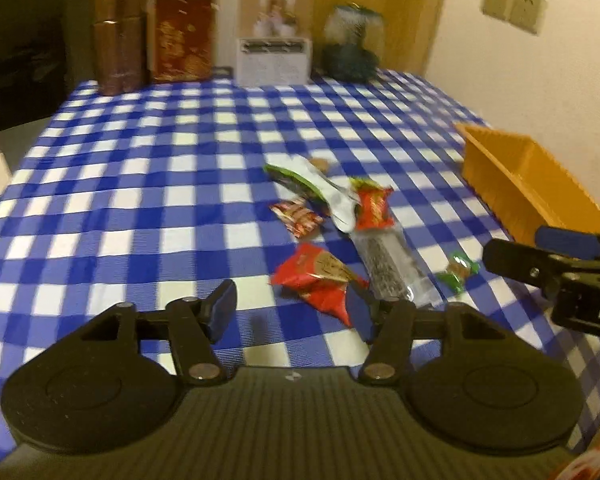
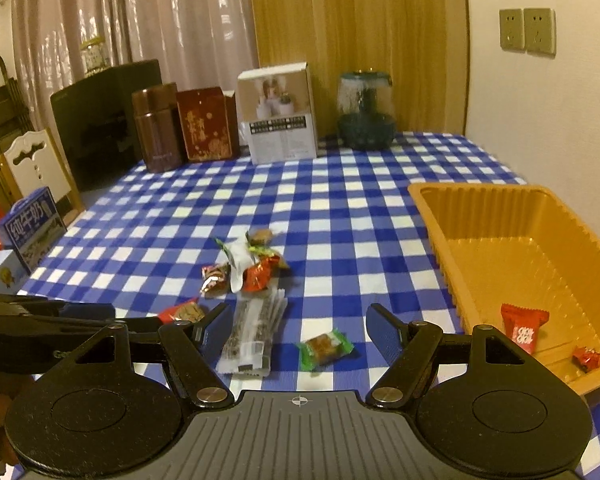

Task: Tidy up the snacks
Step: 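Move both open tools back from the tray to the snack pile, then grasp the large red snack bag with the left tool while the right tool grasps the green-wrapped candy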

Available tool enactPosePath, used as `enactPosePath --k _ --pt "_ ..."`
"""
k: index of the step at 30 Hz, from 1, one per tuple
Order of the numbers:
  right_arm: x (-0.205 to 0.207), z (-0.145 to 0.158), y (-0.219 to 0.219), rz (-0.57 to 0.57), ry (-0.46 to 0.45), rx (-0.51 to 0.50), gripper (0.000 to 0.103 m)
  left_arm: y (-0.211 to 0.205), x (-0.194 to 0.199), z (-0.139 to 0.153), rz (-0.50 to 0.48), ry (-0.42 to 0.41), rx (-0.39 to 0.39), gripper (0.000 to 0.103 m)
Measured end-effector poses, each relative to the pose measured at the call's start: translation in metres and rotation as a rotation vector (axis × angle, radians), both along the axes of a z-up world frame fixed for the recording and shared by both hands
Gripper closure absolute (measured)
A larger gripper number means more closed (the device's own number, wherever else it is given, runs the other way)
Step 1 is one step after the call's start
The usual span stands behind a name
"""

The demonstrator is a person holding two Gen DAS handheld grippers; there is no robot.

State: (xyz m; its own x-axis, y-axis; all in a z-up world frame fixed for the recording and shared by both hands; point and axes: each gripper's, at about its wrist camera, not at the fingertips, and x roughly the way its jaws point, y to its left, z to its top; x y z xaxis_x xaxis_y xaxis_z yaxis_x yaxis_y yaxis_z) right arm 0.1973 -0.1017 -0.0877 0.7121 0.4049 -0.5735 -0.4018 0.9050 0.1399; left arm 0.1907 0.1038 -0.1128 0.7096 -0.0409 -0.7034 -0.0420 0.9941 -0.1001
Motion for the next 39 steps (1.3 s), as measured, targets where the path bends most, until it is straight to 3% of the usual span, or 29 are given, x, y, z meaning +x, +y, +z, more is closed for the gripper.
enactPosePath --k 2,6,10,13,23,32,39 --pt "0.001 -0.003 0.001 -0.001 0.011 -0.010 0.029 -0.003 0.006 -0.002 -0.047 0.001 0.023 0.033" --pt "0.004 -0.008 0.001 -0.005 0.024 -0.017 0.029 -0.014 0.012 -0.005 -0.132 0.003 0.100 0.029" --pt "0.009 -0.010 -0.001 -0.019 0.047 -0.013 0.029 -0.030 0.019 -0.015 -0.253 0.033 0.201 0.027" --pt "0.010 -0.012 0.000 -0.018 0.056 -0.020 0.029 -0.035 0.024 -0.020 -0.292 0.036 0.236 0.027" --pt "0.016 -0.019 0.006 -0.027 0.091 -0.031 0.029 -0.022 0.048 -0.031 -0.328 0.082 0.214 0.029" --pt "0.028 -0.029 0.009 -0.061 0.125 -0.069 0.030 -0.020 0.052 -0.030 -0.325 0.099 0.136 0.057" --pt "0.037 -0.036 0.012 -0.046 0.103 -0.136 0.030 -0.014 0.049 -0.015 -0.264 0.065 0.106 0.058"
